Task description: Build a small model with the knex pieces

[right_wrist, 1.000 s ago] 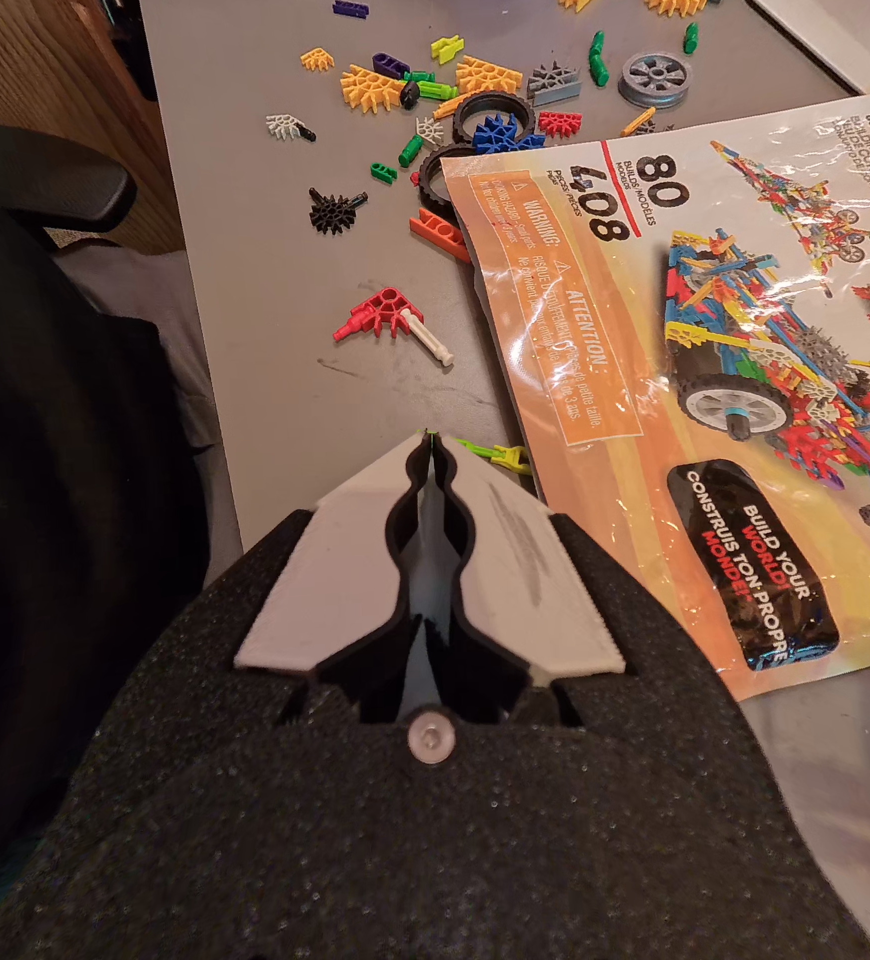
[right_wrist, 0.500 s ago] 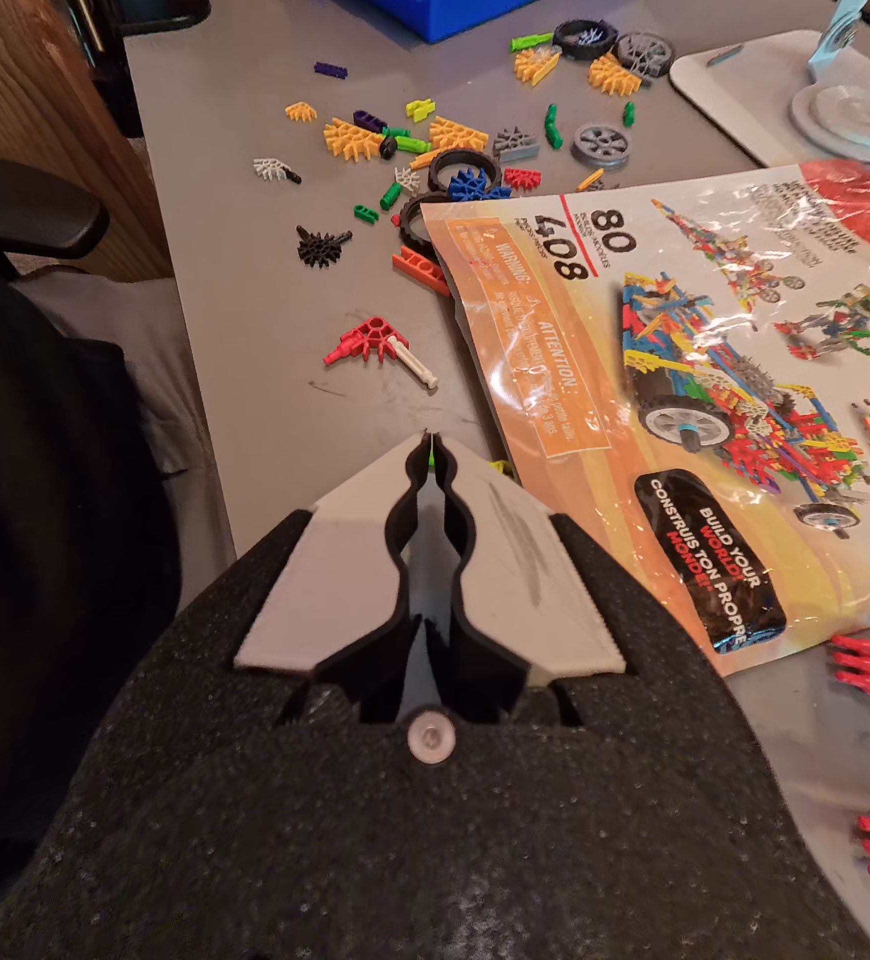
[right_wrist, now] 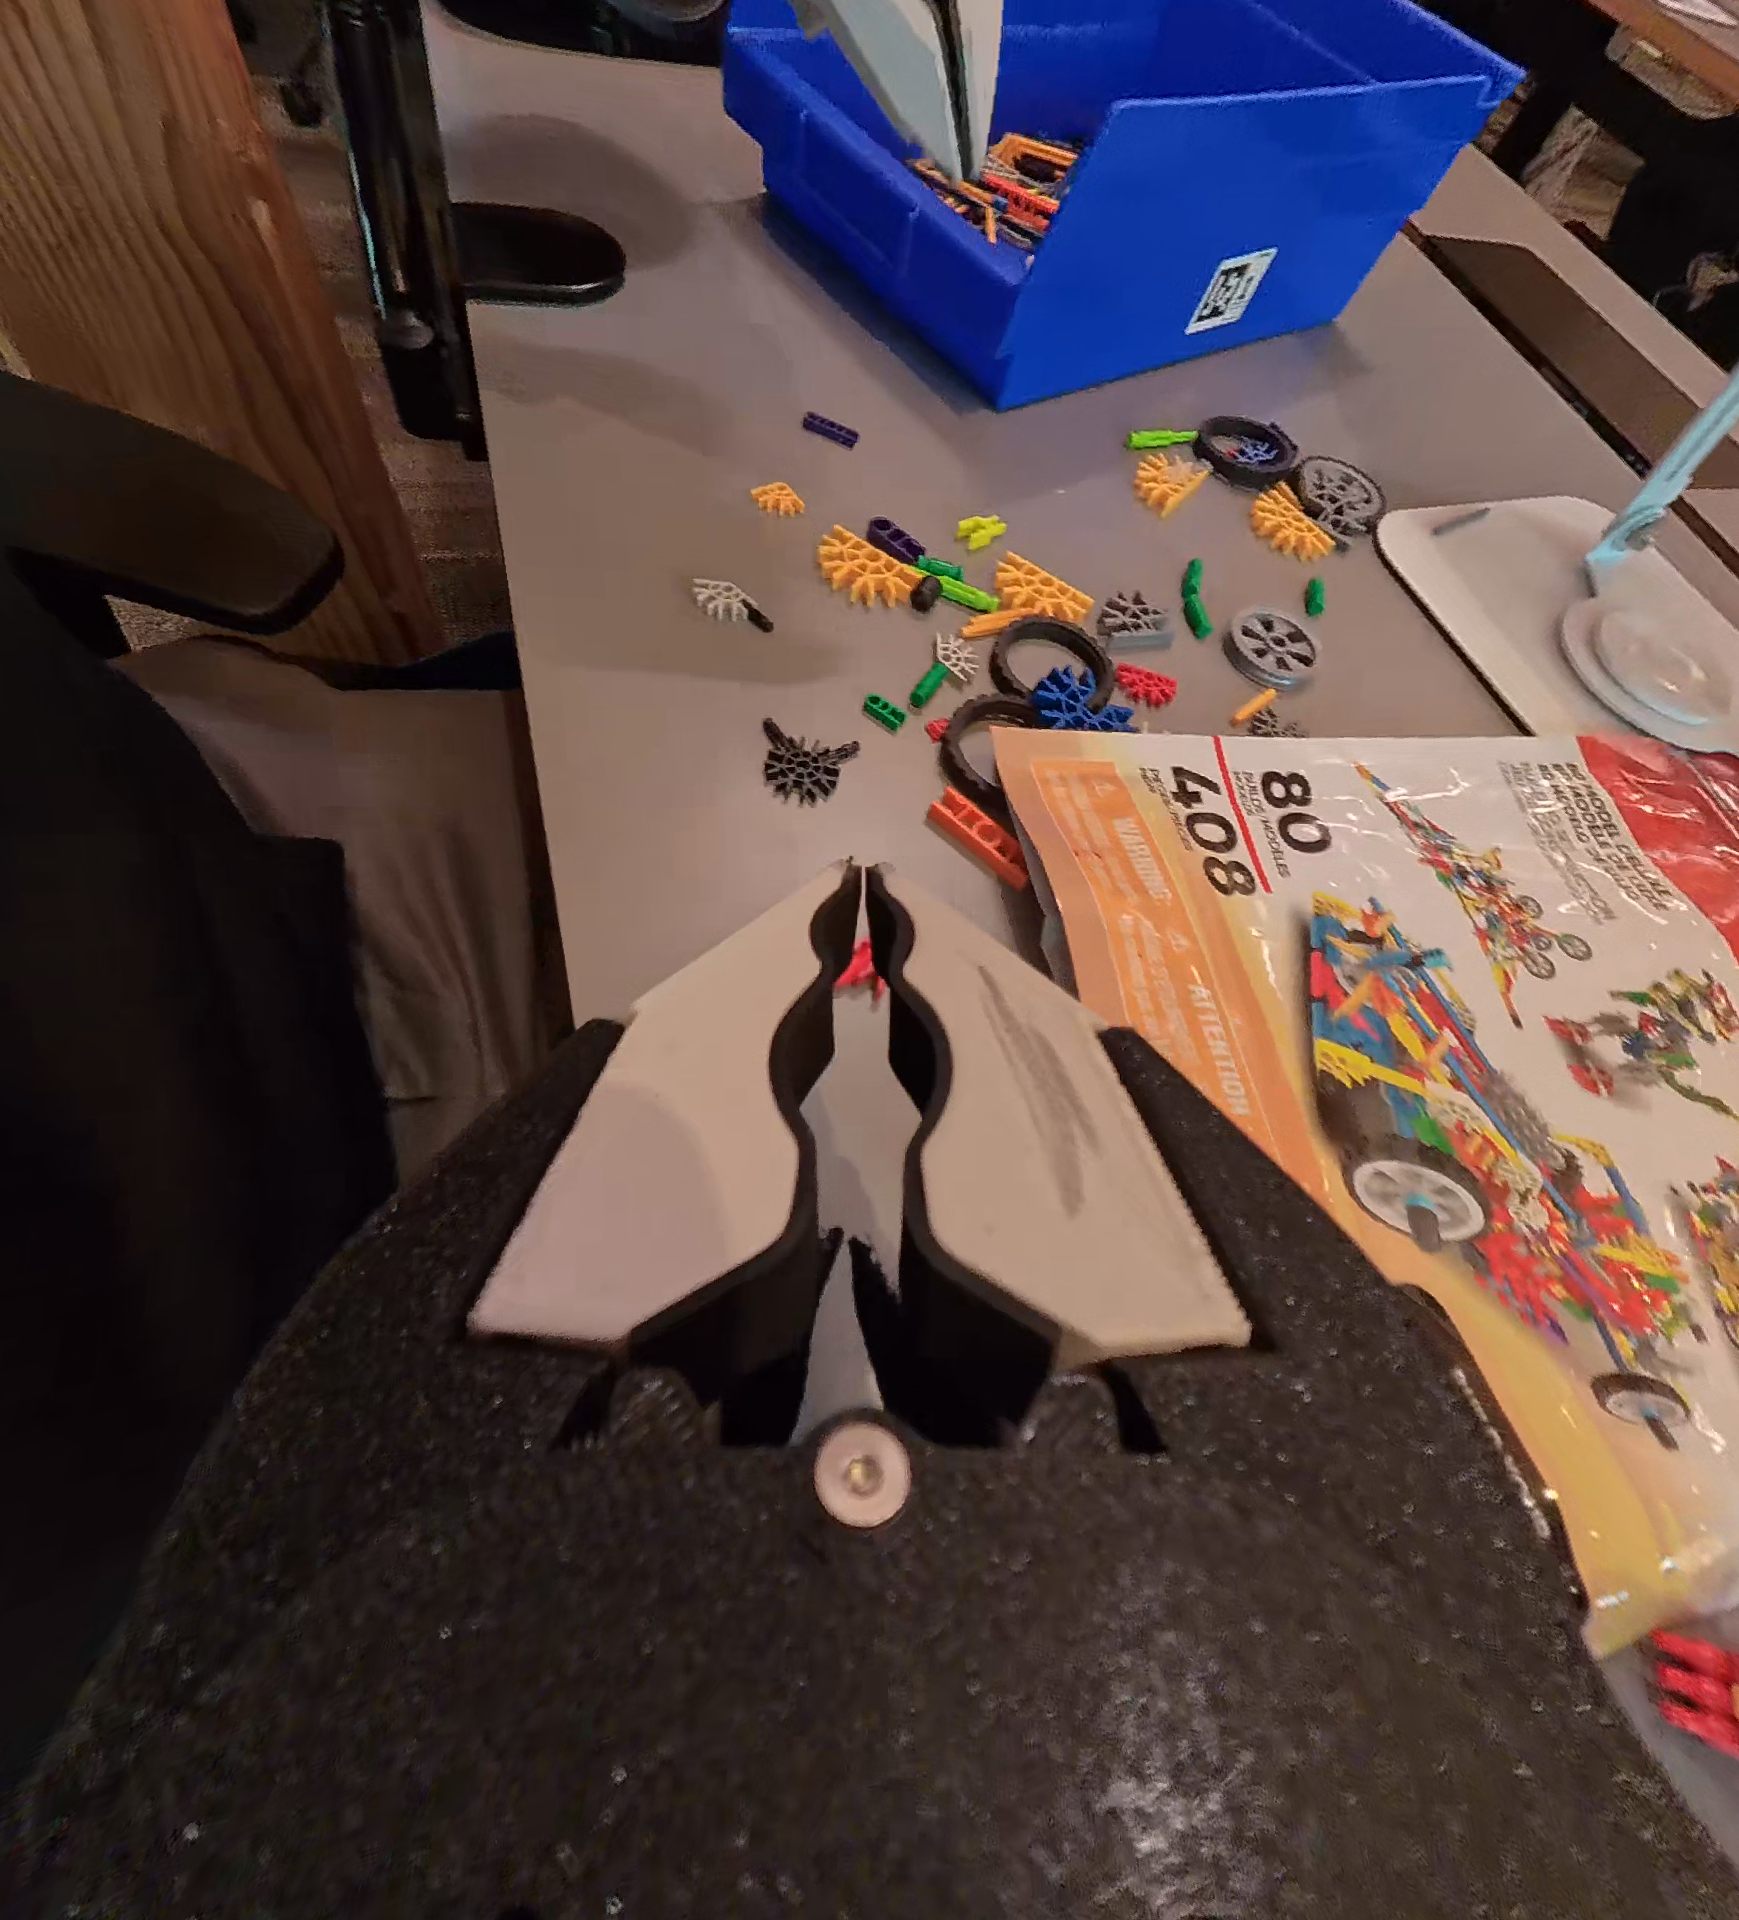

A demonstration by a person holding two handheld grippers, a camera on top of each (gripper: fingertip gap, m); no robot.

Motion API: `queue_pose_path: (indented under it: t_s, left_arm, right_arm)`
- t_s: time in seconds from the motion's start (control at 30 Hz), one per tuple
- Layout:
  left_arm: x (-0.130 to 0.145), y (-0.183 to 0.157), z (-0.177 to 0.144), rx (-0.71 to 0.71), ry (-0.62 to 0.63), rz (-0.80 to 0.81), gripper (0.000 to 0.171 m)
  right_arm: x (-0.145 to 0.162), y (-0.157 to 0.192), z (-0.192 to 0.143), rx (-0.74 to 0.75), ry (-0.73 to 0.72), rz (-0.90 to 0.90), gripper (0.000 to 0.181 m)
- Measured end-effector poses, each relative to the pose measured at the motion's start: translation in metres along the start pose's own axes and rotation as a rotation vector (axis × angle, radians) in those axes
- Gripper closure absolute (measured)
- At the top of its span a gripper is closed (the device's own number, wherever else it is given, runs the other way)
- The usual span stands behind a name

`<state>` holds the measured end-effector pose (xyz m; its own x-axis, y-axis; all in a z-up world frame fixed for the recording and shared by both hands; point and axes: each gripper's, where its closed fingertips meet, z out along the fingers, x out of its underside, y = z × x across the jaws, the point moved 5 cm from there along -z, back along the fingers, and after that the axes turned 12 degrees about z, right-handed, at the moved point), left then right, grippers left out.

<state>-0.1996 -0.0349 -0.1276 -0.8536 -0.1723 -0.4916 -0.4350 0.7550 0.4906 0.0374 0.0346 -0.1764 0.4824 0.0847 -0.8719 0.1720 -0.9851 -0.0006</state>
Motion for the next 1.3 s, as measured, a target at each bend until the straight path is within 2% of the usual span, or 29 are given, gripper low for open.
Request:
queue_pose_path:
  t_s: [0.3,0.37,0.57,0.8,0.9,1.0,1.23,1.3]
  left_arm:
    - [-0.047,-0.065,0.064,0.194,-0.089,0.023,0.171]
    - [-0.056,-0.078,0.075,0.250,-0.141,-0.001,0.171]
    - [-0.067,-0.089,0.106,0.253,-0.143,0.003,0.171]
    - [-0.062,-0.092,0.117,0.256,-0.120,-0.012,0.153]
    - [-0.058,-0.087,0.109,0.221,-0.116,-0.026,0.153]
    - [-0.045,-0.073,0.087,0.164,-0.086,-0.059,0.153]
    - [0.018,-0.003,-0.006,-0.053,0.120,-0.082,0.160]
    - [0.031,0.002,-0.022,0.011,0.138,-0.133,0.161]
  right_arm:
    - [0.011,0.012,0.015,-0.026,0.068,-0.008,0.181]
    - [0.013,0.014,0.018,-0.031,0.079,-0.015,0.181]
    - [0.016,0.018,0.027,-0.034,0.119,-0.030,0.181]
    - [0.021,0.018,0.039,-0.035,0.155,-0.039,0.180]
    - [0.018,0.018,0.042,-0.038,0.155,-0.050,0.180]
    - [0.014,0.018,0.044,-0.038,0.154,-0.065,0.180]
    - [0.015,0.015,0.046,-0.049,0.150,-0.050,0.180]
    - [0.008,0.019,0.050,-0.070,0.139,-0.048,0.180]
